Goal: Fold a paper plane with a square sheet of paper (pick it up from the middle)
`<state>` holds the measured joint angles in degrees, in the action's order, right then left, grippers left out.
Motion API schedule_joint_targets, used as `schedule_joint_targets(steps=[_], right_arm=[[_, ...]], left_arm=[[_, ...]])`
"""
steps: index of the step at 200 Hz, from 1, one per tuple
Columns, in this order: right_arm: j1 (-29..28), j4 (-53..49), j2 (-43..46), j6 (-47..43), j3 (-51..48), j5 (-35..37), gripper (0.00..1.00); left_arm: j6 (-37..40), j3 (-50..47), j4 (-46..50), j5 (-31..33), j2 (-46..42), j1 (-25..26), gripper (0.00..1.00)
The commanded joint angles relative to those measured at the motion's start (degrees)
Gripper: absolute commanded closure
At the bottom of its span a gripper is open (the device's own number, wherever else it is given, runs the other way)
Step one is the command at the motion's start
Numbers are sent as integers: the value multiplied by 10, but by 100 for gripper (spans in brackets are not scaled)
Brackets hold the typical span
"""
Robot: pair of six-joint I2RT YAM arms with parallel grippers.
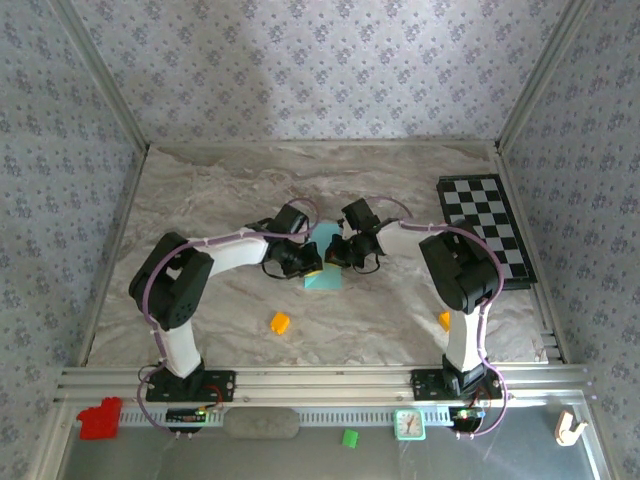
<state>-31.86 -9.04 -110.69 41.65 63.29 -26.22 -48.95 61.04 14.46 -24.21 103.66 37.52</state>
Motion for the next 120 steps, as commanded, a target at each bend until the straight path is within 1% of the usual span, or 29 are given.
schedule_joint_targets(steps=[1, 60, 120], right_arm=[[3, -62, -30, -4, -6, 49, 100], [5, -62, -36, -2, -3, 43, 100], [6, -71, -44, -1, -3, 47, 100]], left_arm=[[7, 16, -20, -13, 19, 2, 91], [-7, 10, -62, -32, 42, 2, 93], [6, 3, -33, -18, 59, 2, 94]])
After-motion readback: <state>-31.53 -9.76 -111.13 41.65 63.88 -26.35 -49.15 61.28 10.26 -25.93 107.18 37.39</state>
